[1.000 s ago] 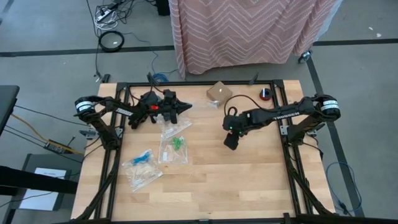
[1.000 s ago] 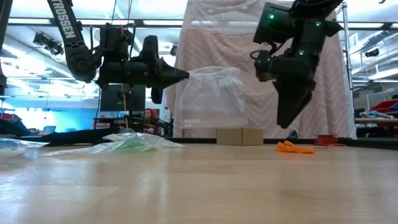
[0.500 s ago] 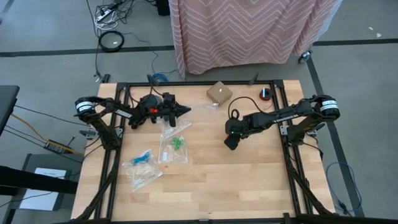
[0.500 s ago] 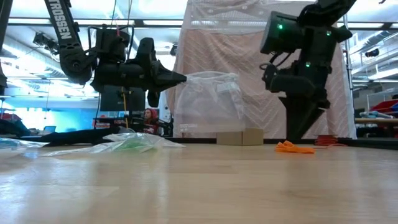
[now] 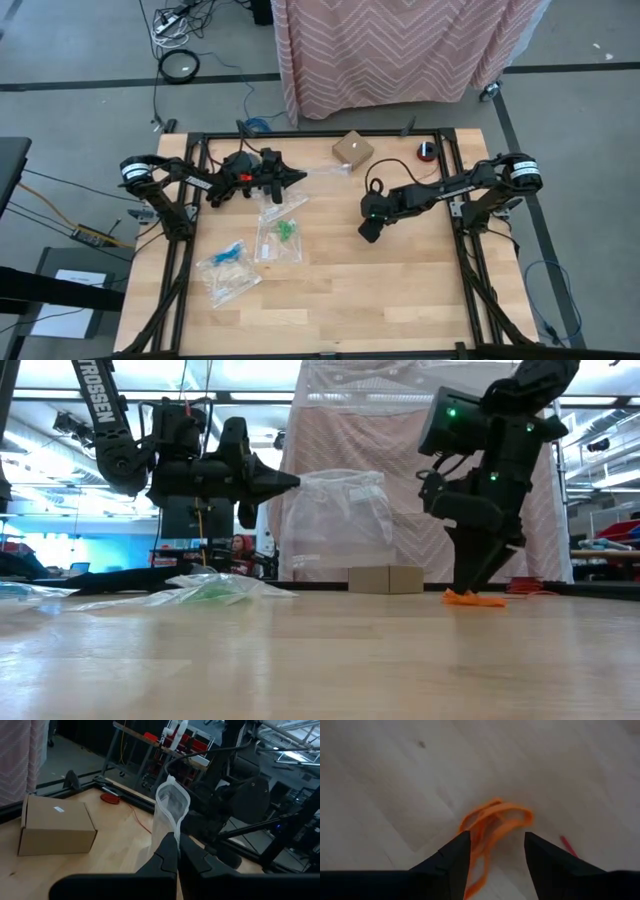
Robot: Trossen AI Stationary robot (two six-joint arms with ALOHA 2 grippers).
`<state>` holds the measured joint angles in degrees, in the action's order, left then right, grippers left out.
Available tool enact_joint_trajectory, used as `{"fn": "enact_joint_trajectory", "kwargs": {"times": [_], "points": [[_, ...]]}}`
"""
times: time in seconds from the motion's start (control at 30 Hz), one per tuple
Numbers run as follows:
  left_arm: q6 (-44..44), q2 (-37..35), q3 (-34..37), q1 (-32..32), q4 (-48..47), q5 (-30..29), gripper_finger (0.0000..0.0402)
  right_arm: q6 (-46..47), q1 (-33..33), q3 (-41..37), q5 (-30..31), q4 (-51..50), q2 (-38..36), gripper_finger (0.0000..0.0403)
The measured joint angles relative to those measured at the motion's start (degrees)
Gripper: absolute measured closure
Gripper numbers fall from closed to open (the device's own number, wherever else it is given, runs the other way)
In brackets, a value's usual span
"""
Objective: Sort rubber bands
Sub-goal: Put the orange rubber band into the transparent zip bag
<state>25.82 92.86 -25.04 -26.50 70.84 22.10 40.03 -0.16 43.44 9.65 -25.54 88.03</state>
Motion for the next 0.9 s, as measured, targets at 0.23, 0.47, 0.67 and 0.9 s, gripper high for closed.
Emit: {"fn": "enact_joint_trajectory", "kwargs": {"times": [0.23, 0.47, 0.67, 0.9], "points": [[0.0, 0.0, 0.0, 0.0, 0.3, -0.3, 0.0396, -1.0, 0.9, 0.0, 1.6, 0.4, 0.0, 0.0342], [0.0, 0.0, 0.0, 0.0, 0.5, -0.4, 0.0396, -2.2, 2.0, 0.4, 5.3, 0.5, 0.0, 0.0401], [0.0, 0.0, 0.0, 0.0, 0.4, -0.4, 0.0396, -5.1, 3.6, 5.8, 10.3, 0.5, -0.3, 0.0403], [0.0, 0.0, 0.0, 0.0, 0.3, -0.5, 0.0396, -10.2, 5.0, 16.0, 15.8, -6.0, -0.5, 0.0403]]}}
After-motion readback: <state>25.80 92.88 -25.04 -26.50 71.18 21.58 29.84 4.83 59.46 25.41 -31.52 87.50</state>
